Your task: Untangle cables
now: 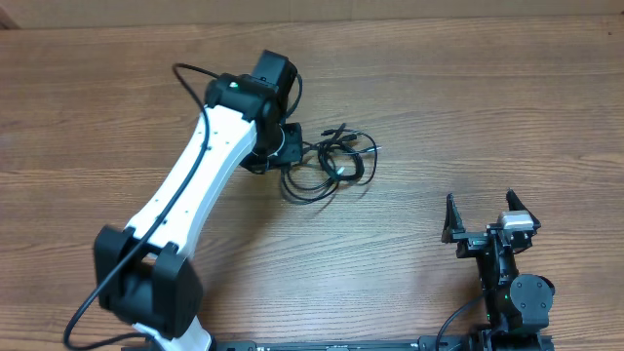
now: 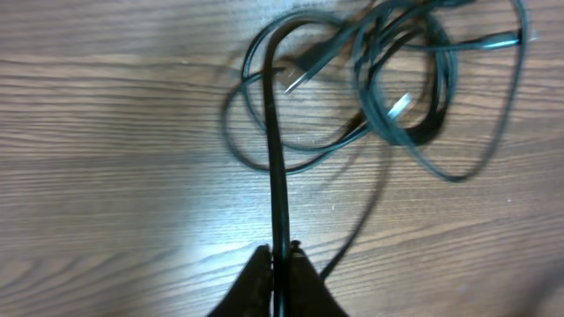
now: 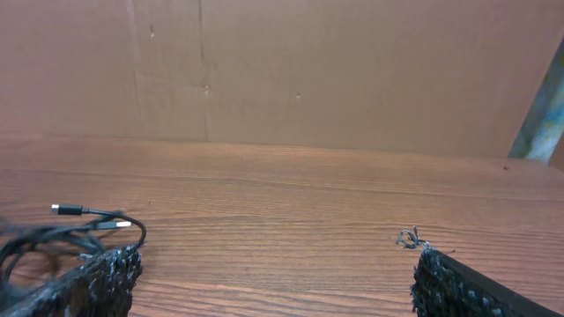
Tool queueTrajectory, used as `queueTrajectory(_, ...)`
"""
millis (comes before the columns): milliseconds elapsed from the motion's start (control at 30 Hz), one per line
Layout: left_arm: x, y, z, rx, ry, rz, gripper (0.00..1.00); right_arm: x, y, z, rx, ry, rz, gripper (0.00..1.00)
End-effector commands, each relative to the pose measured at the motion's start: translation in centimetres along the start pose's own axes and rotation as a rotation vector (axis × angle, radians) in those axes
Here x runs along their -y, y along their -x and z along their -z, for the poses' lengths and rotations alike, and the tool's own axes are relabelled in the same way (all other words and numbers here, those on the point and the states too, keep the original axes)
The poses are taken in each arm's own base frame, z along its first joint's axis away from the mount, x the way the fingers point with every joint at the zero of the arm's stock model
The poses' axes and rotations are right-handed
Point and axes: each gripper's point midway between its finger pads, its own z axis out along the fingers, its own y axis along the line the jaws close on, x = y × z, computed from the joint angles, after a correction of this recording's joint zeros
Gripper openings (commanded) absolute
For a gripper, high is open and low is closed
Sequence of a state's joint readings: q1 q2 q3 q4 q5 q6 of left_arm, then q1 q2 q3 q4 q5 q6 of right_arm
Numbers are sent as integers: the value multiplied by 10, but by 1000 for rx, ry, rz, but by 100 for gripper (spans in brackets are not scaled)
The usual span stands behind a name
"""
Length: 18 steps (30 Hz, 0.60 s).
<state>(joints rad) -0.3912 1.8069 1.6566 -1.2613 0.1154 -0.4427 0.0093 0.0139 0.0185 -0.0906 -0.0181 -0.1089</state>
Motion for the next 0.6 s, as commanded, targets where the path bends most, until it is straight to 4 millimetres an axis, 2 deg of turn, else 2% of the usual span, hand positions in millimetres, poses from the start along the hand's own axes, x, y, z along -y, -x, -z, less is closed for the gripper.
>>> queueTrajectory(0,-12,-4,7,3,66,-2,26,-1,-1,0,7,-1,5,100)
queueTrajectory(33,-14,-6,6,-7,78,-1,33,-1,-1,0,7,-1,5,100)
queueTrajectory(133,-18,-10,4,-29,96,1,70,-1,-1,0,7,-1,5,100)
queueTrajectory(167,-18,-11,4,-33,97,1,77,-1,-1,0,7,-1,5,100)
queueTrajectory(433,-18,-11,3,-32,97,1,100,-1,-1,0,7,-1,5,100)
queueTrajectory(567,-19,-12,3,-38,100,2,100,-1,-1,0,7,-1,5,100)
